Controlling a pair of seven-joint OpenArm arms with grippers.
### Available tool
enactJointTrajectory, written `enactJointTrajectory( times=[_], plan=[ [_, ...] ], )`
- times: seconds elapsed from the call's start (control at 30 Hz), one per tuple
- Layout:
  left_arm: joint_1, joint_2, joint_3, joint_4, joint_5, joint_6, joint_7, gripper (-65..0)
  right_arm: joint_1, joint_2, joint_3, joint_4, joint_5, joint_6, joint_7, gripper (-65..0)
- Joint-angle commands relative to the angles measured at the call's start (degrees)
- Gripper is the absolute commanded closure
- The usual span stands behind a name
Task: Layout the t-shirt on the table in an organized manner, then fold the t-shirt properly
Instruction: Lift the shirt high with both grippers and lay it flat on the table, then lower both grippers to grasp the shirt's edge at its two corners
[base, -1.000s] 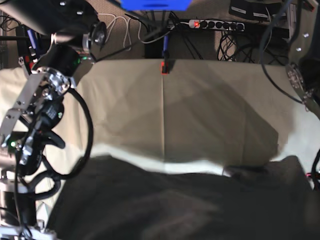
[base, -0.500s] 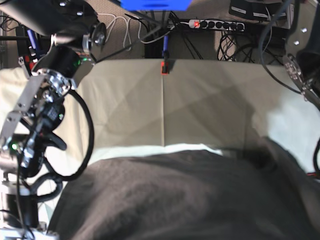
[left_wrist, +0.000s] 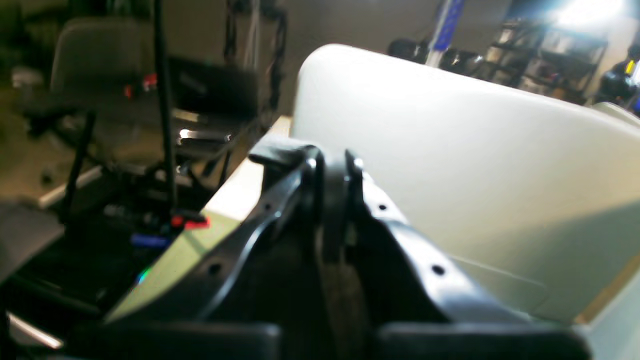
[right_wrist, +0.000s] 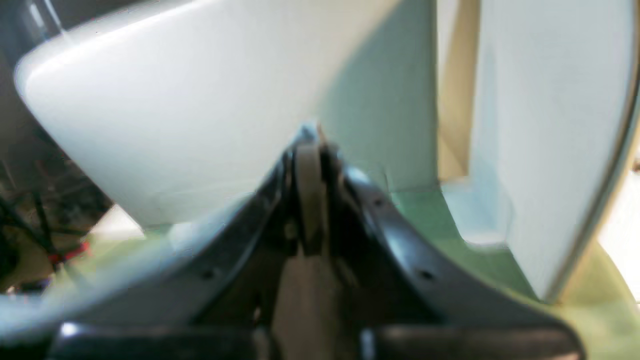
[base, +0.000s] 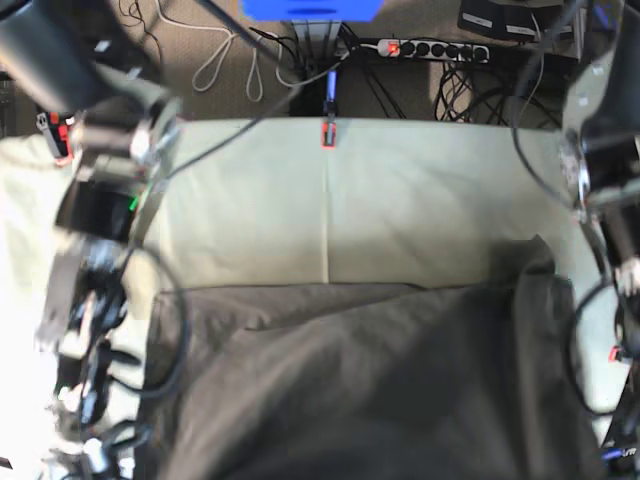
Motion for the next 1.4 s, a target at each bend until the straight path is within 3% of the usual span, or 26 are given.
enactJointTrajectory(
  times=[0.0, 0.13, 0.2, 0.3, 0.43, 0.57, 0.7, 0.87, 1.03, 1.17, 1.37],
  plan=[
    [-4.33, 0.55, 0.11, -1.26, -0.12, -0.12, -2.06, -0.4, 3.22, 0.90, -0.19, -1.03, 0.43, 0.34, 1.73, 0.0],
    [-9.60, 1.51, 0.46, -7.59, 1.38, -0.21, -1.89, -0.6, 7.88, 2.22, -0.19, -8.95, 0.43, 0.34, 1.73, 0.0],
    [-12.59, 1.51, 3.97, -12.68, 3.57, -0.21, -1.80, -3.4, 10.34, 3.10, -0.28, -15.01, 0.43, 0.34, 1.73, -2.7],
    [-14.53, 1.25, 9.60, -19.45, 5.16, -0.29, -2.06, -15.2, 13.86, 4.07, -0.63, -23.28, 0.52, 0.34, 1.64, -11.7],
    [-14.35, 1.34, 10.66, -23.76, 5.24, -0.29, -2.15, -31.9, 13.59, 4.95, -0.28, -25.82, 0.52, 0.34, 1.73, -26.7],
    [-13.65, 1.43, 10.57, -27.01, 4.89, -0.47, -2.15, -41.0, 11.13, 5.12, -0.19, -25.56, 0.52, 0.25, 1.73, -34.4],
    [-4.86, 0.81, 10.04, -20.68, 4.89, -0.21, -2.15, -41.8, 3.75, 6.62, -0.19, -20.90, 0.61, 0.25, 1.56, -34.3],
    [10.53, 1.60, 1.42, -11.81, 4.89, -0.21, -2.15, -41.8, -6.63, 6.71, -0.19, -16.07, 0.87, 0.25, 1.64, -34.7],
    [23.72, 4.77, -8.86, -9.08, 4.89, -0.65, -2.15, -41.8, -18.41, 6.18, -0.19, -9.03, 0.87, 0.43, 1.73, -34.8],
    [30.05, 5.21, -11.85, -9.87, 4.89, -0.65, -2.15, -41.8, -25.70, 5.30, -0.19, -4.55, 0.87, 0.43, 1.73, -34.8],
    [32.16, 7.05, -12.11, -14.35, 4.89, -0.73, -2.15, -41.8, -32.65, 5.12, -0.10, -3.67, 0.87, 0.43, 1.73, -34.8]
  ],
)
